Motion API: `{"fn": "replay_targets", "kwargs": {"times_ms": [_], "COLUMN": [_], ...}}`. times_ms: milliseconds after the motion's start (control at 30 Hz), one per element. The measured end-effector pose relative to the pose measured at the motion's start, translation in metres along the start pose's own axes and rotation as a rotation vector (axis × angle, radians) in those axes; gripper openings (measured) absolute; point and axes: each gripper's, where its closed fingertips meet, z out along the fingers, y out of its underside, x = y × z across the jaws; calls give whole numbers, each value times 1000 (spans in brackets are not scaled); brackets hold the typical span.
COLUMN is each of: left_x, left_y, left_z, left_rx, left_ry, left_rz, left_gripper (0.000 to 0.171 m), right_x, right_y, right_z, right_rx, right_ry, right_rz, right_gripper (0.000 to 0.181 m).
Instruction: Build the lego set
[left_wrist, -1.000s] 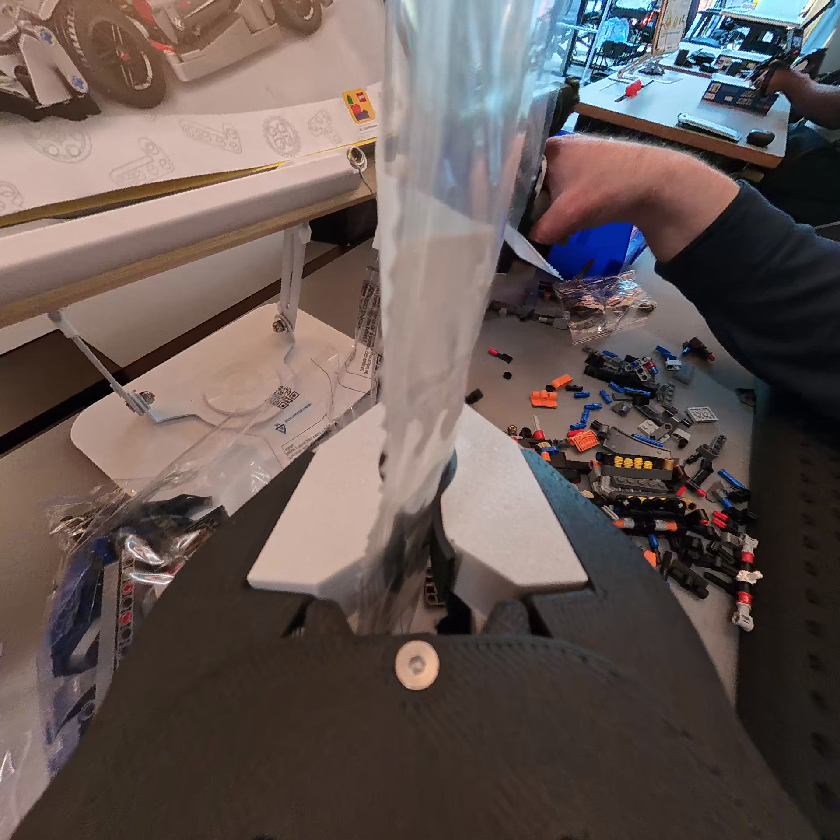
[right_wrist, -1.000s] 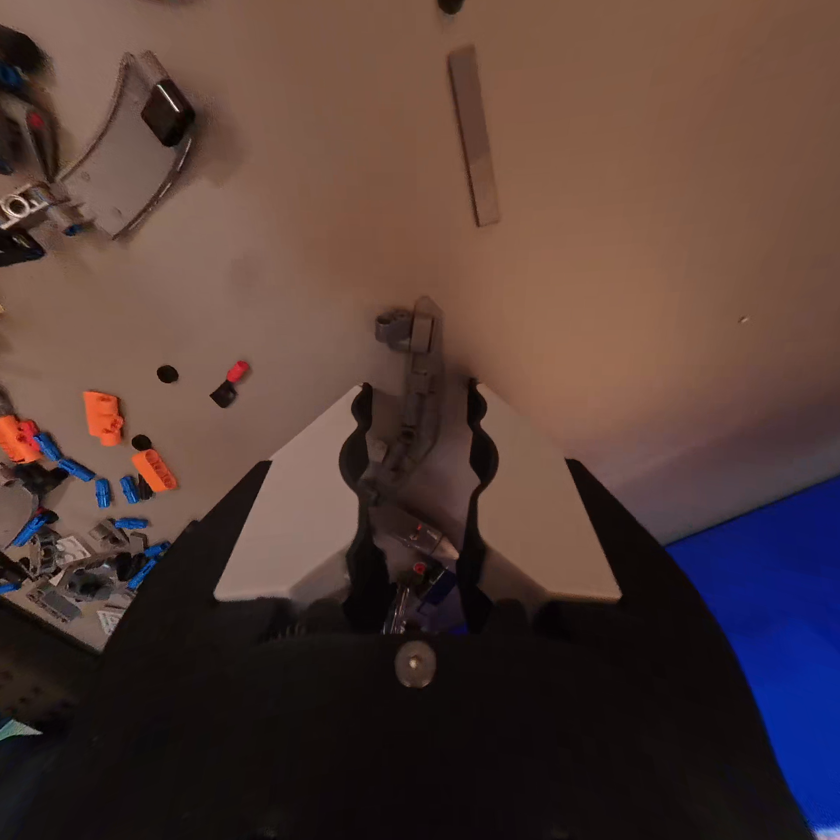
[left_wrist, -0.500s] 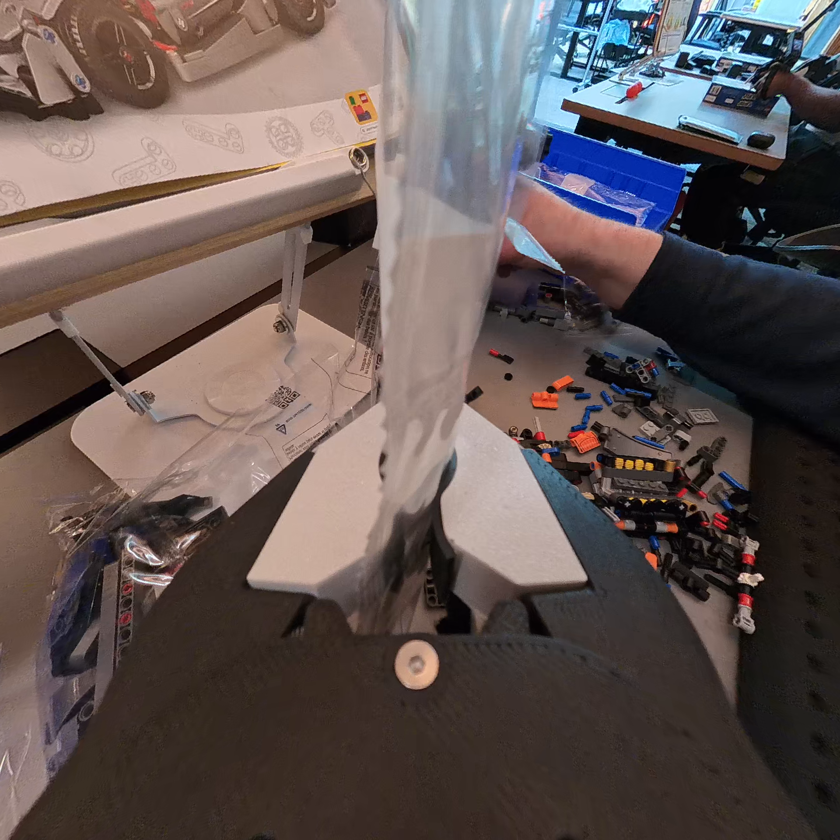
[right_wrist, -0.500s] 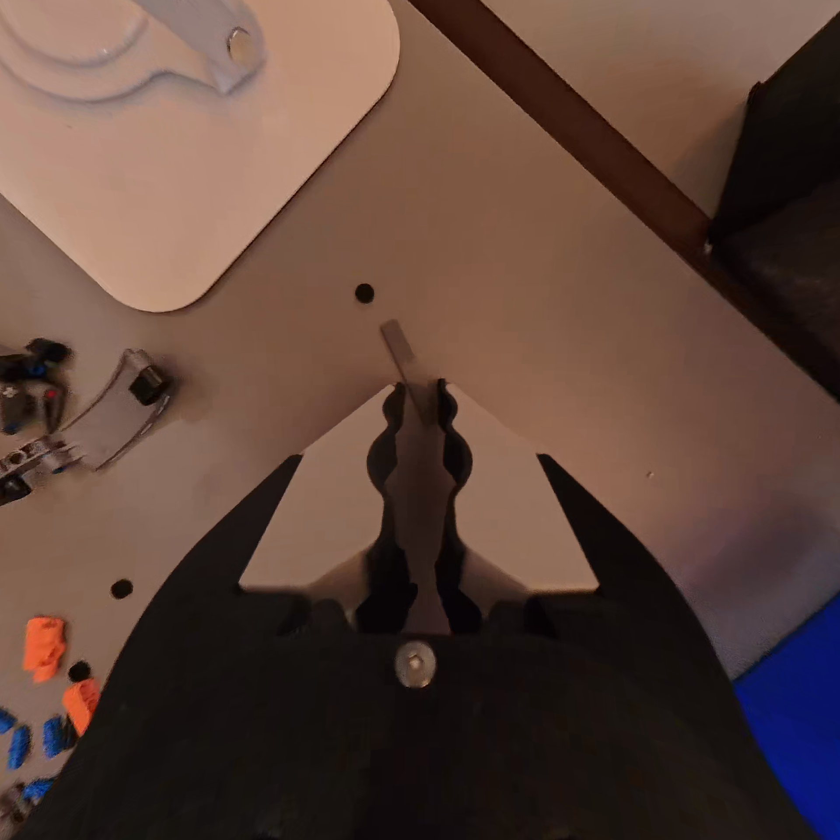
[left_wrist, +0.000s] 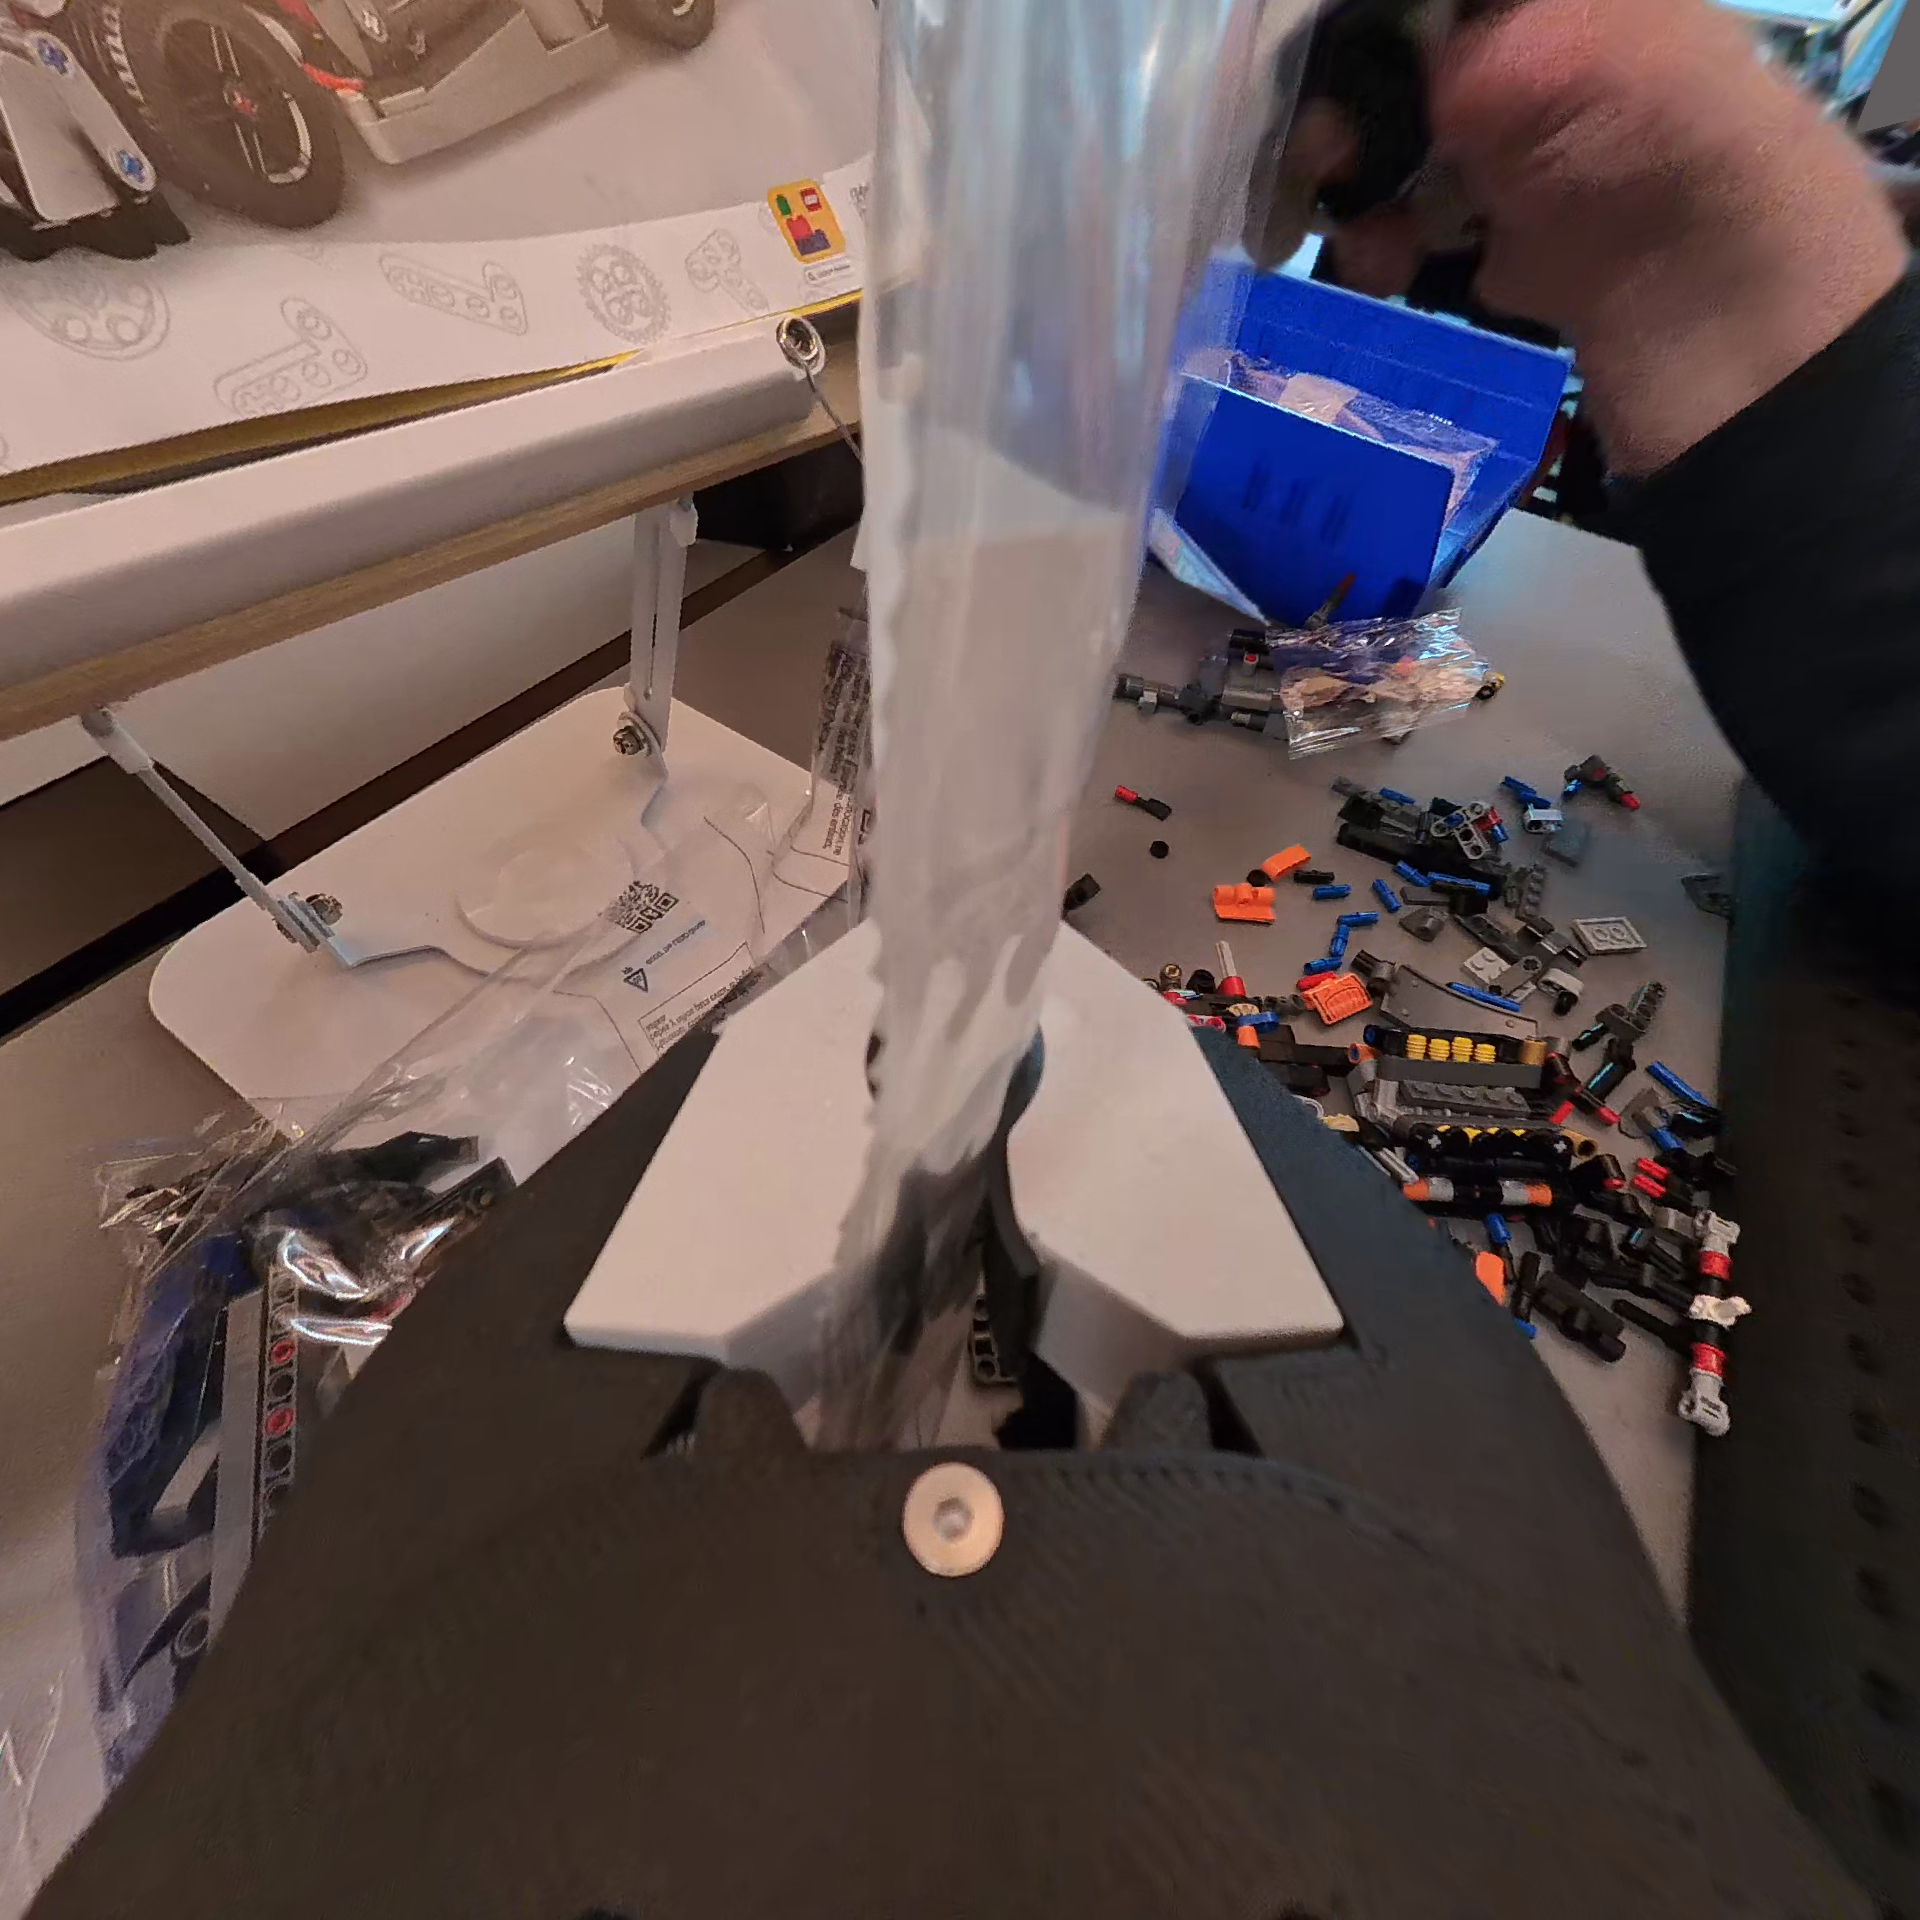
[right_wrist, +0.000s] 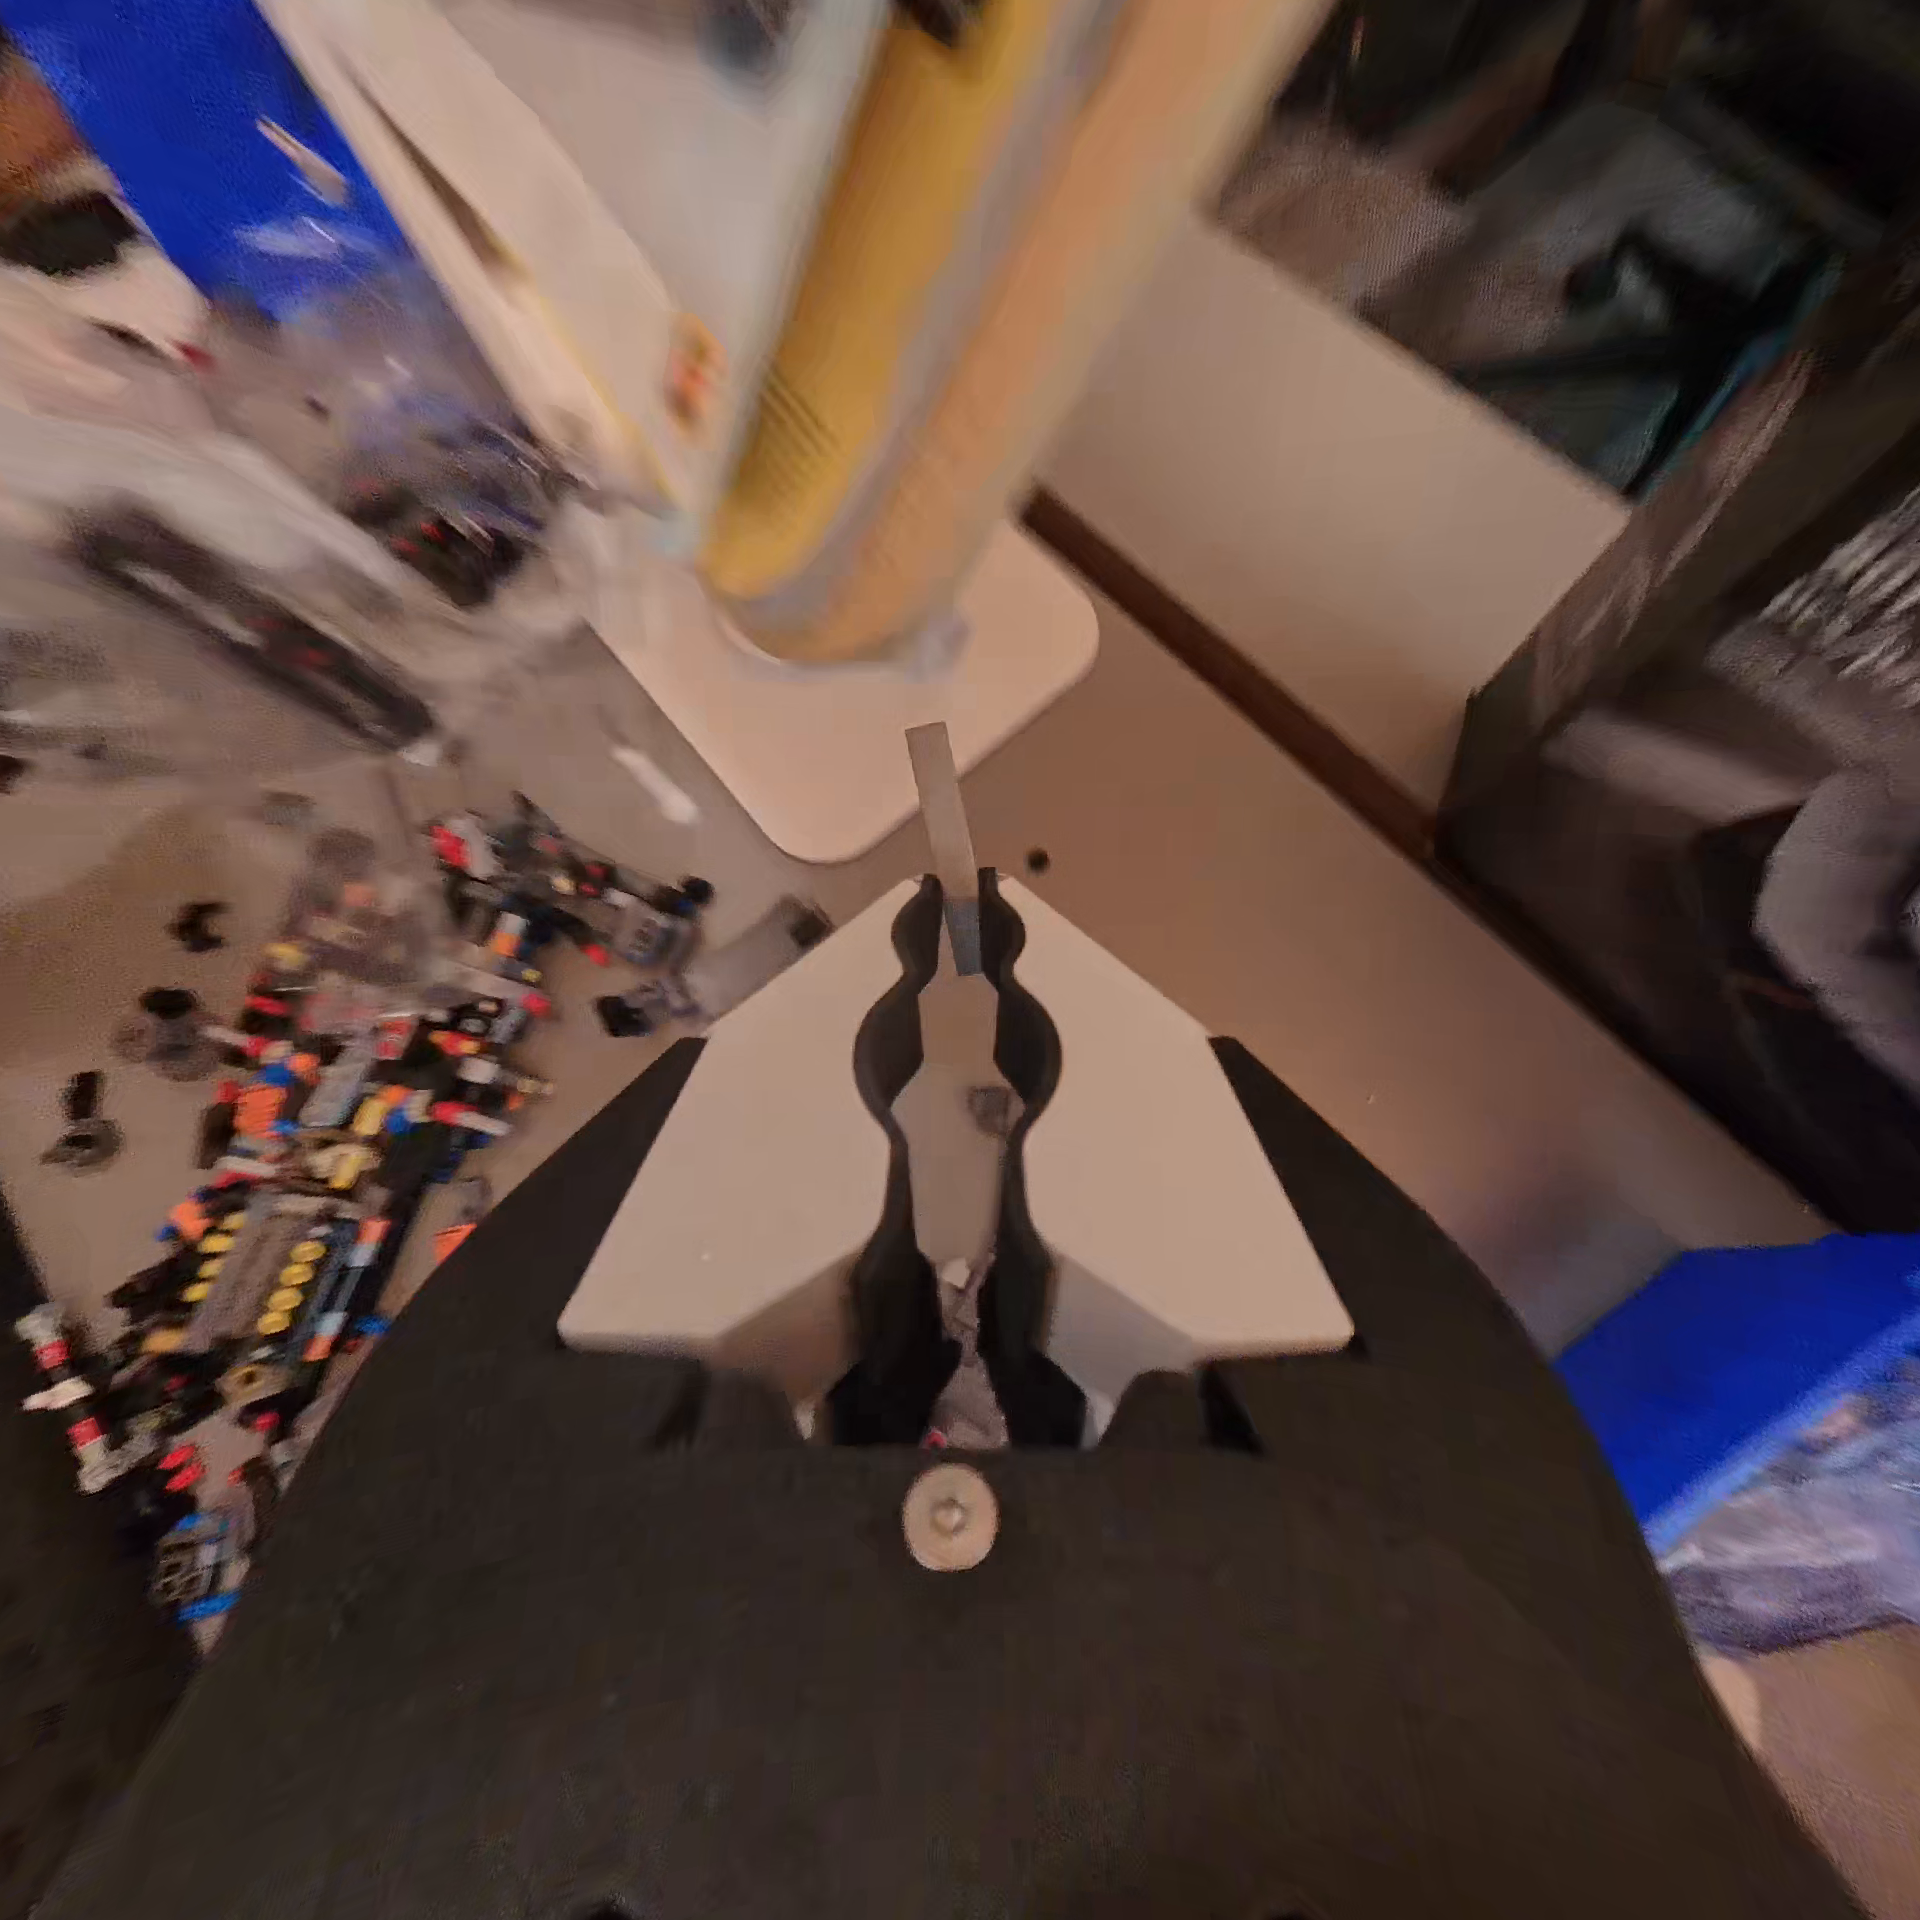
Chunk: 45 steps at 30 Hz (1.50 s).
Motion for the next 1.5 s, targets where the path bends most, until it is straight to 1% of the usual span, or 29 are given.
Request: {"fn": "replay_targets", "kwargs": {"times_ms": [100,200,300,367,467,567,633,733,800,867,933,1033,1133,1233,1367,1433,1500], "left_x": [3,8,15,20,25,30,32,35,35,37,38,39,39,39,38,33,32], "left_y": [0,1,1,2,6,10,11,12,13,12,13,13,16,17,14,13,8], "left_z": [2,5,8,11,14,17,19,21,21,21,21,22,24,25,23,20,16], "left_rx": [-8,-22,-36,-52,-86,-119,-132,-133,-139,-138,-142,-141,-157,-158,-139,-136,-107], "left_ry": [6,8,13,15,6,-2,-4,7,1,6,10,16,16,19,24,5,12], "left_rz": [10,34,80,109,159,205,220,236,250,260,266,270,276,273,255,240,220], "left_gripper": [0,0,0,0,0,0,0,0,0,0,0,0,0,0,0,0,0], "right_x": [-47,-101,-142,-156,-169,-161,-160,-148,-141,-141,-134,-138,-136,-135,-141,-139,-134], "right_y": [-43,-70,-82,-81,-78,-67,-53,-42,-41,-39,-42,-36,-25,-28,-39,-53,-68], "right_z": [-49,-79,-85,-79,-71,-61,-55,-47,-43,-39,-40,-41,-33,-29,-36,-45,-57], "right_rx": [162,274,311,289,251,146,61,-34,-55,-69,-68,-88,-140,-127,-42,52,158], "right_ry": [-51,-91,-109,-103,-86,5,18,81,126,117,167,120,84,81,49,59,45], "right_rz": [-142,-304,-430,-488,-556,-607,-663,-674,-671,-668,-672,-652,-623,-608,-592,-583,-519], "right_gripper": [4,4,4,4,4,4,4,4,4,4,4,4,5,10,12,12,11]}}
